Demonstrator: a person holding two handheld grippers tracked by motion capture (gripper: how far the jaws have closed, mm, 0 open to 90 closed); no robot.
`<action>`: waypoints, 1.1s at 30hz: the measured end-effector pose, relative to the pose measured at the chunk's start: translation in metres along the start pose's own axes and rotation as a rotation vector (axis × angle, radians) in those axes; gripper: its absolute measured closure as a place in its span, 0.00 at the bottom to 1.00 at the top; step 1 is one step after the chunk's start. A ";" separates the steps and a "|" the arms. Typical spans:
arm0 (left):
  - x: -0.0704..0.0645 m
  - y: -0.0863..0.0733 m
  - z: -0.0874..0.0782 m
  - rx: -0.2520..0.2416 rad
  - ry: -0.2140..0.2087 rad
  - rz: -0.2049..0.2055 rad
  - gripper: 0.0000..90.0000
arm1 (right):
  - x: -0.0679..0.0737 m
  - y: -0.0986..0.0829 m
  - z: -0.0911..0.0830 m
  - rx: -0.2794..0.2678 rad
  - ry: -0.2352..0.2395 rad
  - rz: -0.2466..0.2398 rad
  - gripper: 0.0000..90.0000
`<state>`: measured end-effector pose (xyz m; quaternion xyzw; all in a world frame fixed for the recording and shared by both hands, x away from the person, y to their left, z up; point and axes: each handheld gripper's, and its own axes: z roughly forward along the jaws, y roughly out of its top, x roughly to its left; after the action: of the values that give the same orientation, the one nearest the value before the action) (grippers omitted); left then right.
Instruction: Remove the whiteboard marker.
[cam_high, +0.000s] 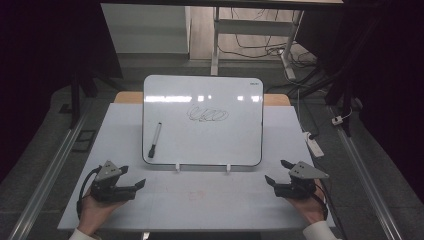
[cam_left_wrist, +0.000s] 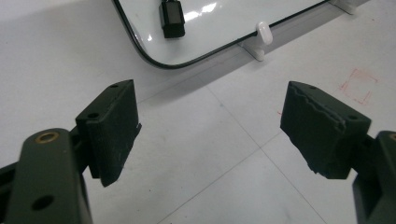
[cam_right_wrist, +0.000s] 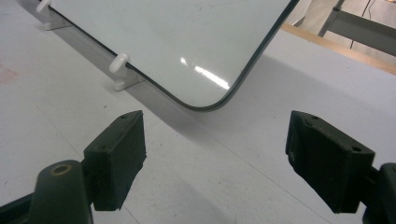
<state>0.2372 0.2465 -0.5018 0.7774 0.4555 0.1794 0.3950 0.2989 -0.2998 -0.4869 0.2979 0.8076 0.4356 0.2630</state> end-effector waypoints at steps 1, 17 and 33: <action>0.000 0.000 0.000 0.002 -0.002 0.000 0.23 | 0.000 0.000 0.000 0.000 0.000 0.000 0.23; -0.004 0.058 0.012 -0.027 0.073 0.027 0.27 | 0.007 0.001 0.004 -0.012 -0.004 -0.008 0.25; -0.002 0.129 0.079 0.031 0.308 0.102 0.61 | 0.013 -0.002 0.009 0.026 -0.016 -0.042 0.25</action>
<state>0.3598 0.1742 -0.4512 0.7689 0.4731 0.3094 0.2988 0.2957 -0.2869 -0.4951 0.2877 0.8171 0.4173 0.2747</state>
